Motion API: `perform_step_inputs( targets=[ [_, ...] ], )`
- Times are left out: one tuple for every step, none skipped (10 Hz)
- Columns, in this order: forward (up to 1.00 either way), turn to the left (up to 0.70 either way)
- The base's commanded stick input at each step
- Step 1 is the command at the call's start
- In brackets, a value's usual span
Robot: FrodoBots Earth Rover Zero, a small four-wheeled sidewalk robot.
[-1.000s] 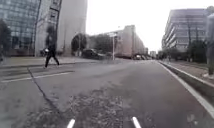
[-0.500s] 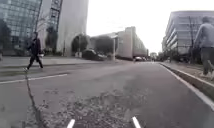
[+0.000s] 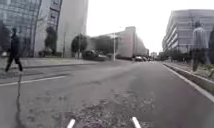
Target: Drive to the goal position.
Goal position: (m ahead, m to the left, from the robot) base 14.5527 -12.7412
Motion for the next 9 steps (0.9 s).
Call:
perform_step_inputs(
  targets=[
    [0.70, 0.00],
    [0.70, 0.00],
    [0.70, 0.00],
    [0.70, 0.00],
    [0.70, 0.00],
    [0.70, 0.00],
    [0.70, 0.00],
    [0.70, 0.00],
    [0.70, 0.00]
  ],
)
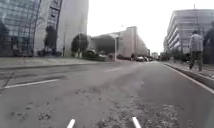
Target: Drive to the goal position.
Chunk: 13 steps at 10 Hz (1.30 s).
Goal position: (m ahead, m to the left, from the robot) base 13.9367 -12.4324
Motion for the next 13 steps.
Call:
perform_step_inputs(
  targets=[
    [0.70, 0.00],
    [0.70, 0.00],
    [0.70, 0.00],
    [0.70, 0.00],
    [0.70, 0.00],
    [0.70, 0.00],
    [0.70, 0.00],
    [0.70, 0.00],
    [0.70, 0.00],
    [0.70, 0.00],
    [0.70, 0.00],
    [0.70, 0.00],
    [0.70, 0.00]
  ],
)
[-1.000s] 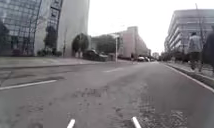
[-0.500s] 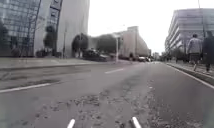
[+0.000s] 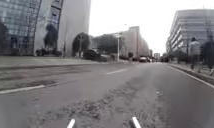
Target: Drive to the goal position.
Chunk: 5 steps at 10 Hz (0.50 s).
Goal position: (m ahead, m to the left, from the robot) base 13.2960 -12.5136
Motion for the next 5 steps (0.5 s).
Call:
perform_step_inputs(
  targets=[
    [0.70, 0.00],
    [0.70, 0.00],
    [0.63, 0.00],
    [0.16, 0.00],
    [0.51, 0.00]
  ],
)
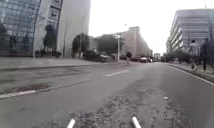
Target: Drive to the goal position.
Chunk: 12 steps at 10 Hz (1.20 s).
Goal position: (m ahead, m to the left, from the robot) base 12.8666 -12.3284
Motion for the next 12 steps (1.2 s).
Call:
perform_step_inputs(
  targets=[
    [0.70, 0.00],
    [0.70, 0.00],
    [0.70, 0.00],
    [0.70, 0.00],
    [0.70, 0.00],
    [0.70, 0.00],
    [0.70, 0.00],
    [0.70, 0.00],
    [0.70, 0.00],
    [0.70, 0.00],
    [0.70, 0.00],
    [0.70, 0.00]
  ],
)
